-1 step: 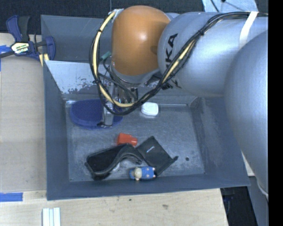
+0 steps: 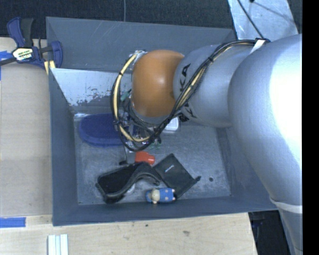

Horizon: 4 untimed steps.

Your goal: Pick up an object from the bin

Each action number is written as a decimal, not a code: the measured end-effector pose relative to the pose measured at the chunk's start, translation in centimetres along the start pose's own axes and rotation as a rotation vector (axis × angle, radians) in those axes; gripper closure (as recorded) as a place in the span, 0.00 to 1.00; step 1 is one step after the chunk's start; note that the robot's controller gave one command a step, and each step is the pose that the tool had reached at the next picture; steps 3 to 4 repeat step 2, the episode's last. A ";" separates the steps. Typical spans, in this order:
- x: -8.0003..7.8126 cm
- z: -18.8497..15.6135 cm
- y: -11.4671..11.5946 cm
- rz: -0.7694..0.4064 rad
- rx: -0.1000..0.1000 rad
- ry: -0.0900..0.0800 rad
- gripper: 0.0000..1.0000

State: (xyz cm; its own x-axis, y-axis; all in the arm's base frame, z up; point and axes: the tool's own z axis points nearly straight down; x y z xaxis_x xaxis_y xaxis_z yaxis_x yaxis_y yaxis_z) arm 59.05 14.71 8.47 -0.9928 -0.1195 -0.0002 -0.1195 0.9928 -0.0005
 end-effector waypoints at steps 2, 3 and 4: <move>1.6 -11.6 -1.5 0.008 -0.001 -0.011 1.00; 1.6 -11.6 -1.5 0.008 -0.001 -0.011 1.00; 1.6 -11.6 -1.5 0.008 -0.001 -0.011 1.00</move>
Offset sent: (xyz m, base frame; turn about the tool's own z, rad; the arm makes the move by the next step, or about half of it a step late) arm 0.0000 0.0000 0.0000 0.0000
